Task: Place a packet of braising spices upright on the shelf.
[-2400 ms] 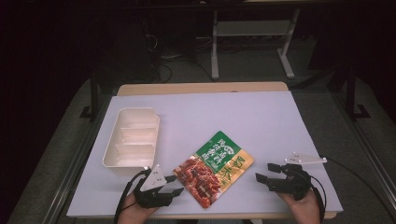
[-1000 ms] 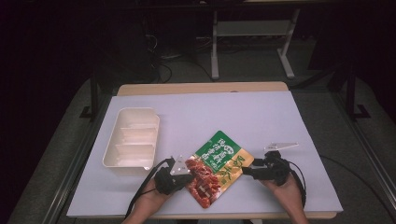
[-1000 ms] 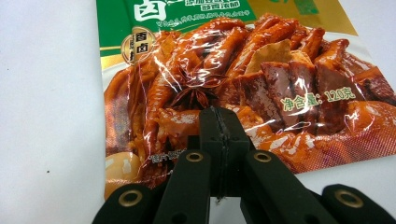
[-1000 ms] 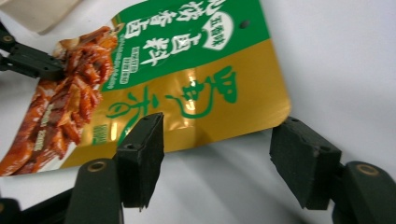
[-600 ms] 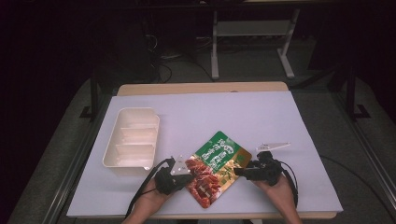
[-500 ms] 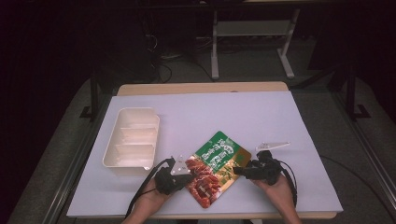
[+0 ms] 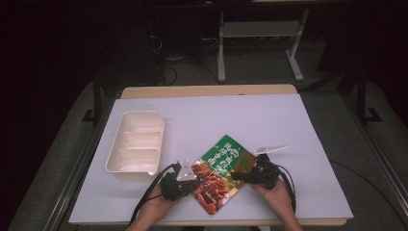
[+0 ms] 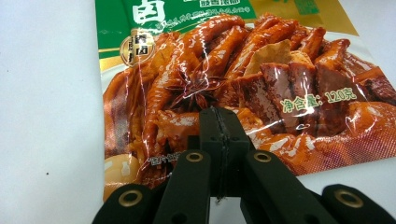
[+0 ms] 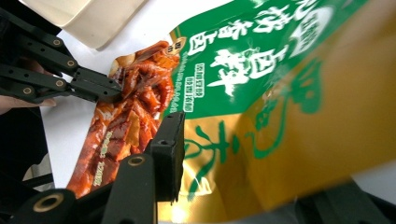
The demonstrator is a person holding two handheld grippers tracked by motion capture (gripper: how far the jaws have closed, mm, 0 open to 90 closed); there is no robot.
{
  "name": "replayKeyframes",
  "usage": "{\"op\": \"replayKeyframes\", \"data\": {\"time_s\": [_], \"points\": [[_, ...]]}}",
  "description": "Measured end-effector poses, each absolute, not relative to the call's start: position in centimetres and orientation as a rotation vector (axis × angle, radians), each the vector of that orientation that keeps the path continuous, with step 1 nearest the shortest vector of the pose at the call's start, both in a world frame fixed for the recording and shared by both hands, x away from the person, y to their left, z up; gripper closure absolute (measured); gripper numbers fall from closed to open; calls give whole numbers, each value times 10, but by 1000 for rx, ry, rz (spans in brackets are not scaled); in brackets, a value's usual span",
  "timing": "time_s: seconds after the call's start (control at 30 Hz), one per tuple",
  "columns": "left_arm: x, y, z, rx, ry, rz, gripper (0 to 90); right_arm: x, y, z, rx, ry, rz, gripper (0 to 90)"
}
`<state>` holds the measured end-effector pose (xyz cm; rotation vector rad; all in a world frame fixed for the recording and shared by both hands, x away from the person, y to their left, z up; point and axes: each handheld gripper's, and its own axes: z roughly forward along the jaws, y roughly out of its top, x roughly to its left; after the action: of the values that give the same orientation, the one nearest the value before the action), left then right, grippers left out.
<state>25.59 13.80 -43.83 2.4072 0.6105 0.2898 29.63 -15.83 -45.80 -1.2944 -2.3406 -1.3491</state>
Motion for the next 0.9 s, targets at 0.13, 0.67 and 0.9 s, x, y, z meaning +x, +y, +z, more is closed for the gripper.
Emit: {"op": "replayKeyframes", "data": {"time_s": [0.13,0.67,0.9], "points": [[256,138,-439,2404,609,294,900,298,-147,-458,-1287,-2368,-1326,570],[252,139,-441,2381,602,323,898,301,-137,-457,-1328,-2401,-1316,842],[251,142,-440,2366,610,309,786,302,-138,-453,-1330,-2369,-1355,888]]}}
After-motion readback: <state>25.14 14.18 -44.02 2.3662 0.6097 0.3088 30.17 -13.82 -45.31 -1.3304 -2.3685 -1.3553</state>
